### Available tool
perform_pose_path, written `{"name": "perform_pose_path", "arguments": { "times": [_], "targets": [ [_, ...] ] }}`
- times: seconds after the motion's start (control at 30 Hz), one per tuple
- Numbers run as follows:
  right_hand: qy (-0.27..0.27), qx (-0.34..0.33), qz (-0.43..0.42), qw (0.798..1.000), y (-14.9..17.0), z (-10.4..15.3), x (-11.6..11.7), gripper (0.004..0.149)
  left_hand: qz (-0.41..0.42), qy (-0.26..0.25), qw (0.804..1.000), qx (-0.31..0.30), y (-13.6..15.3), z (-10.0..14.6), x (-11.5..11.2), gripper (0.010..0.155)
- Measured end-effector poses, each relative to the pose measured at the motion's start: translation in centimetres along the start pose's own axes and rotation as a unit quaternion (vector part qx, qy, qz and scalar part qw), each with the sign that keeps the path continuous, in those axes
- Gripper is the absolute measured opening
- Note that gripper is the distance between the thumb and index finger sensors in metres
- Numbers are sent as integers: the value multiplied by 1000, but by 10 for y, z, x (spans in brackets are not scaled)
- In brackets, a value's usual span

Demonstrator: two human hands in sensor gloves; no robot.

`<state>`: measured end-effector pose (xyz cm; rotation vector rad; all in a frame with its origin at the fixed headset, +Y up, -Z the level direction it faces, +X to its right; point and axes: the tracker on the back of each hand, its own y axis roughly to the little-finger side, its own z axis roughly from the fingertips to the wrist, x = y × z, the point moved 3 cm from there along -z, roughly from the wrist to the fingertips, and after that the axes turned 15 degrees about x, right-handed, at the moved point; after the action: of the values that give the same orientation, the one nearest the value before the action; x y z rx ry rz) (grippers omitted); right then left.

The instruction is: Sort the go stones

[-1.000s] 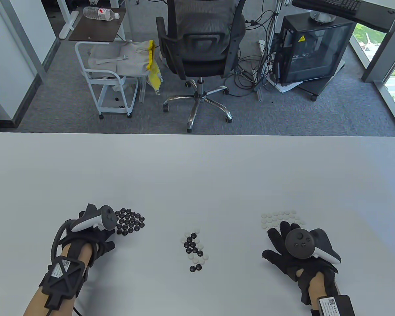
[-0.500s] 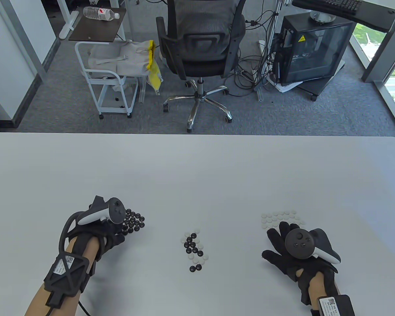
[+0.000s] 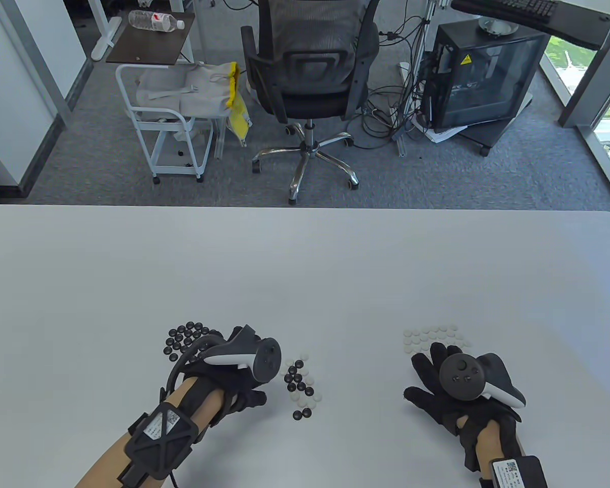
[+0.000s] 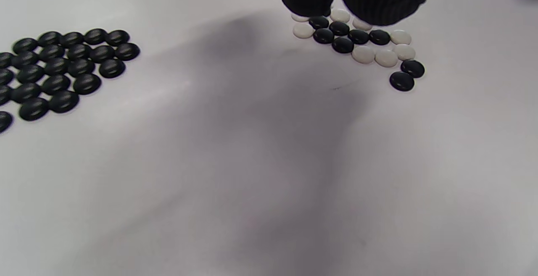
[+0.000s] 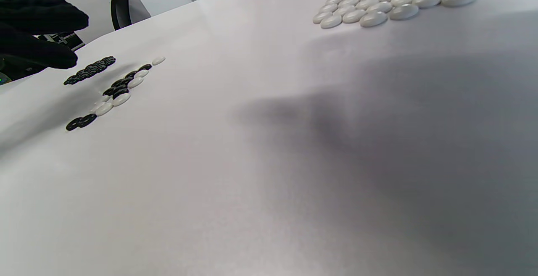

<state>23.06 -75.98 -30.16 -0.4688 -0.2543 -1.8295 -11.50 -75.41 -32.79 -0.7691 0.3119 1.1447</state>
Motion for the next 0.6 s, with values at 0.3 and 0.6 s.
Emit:
{"name": "perform_pose_path", "arguments": {
  "times": [0.3,0.6],
  "targets": [
    [2,-4,1,1000,-1,0,0,80,-27,19,999,0,-25,-31,-4,70],
    [4,-6,1,1000,-1,1,0,80,-31,25,999,-7,-22,-32,-13,67]
  ]
}}
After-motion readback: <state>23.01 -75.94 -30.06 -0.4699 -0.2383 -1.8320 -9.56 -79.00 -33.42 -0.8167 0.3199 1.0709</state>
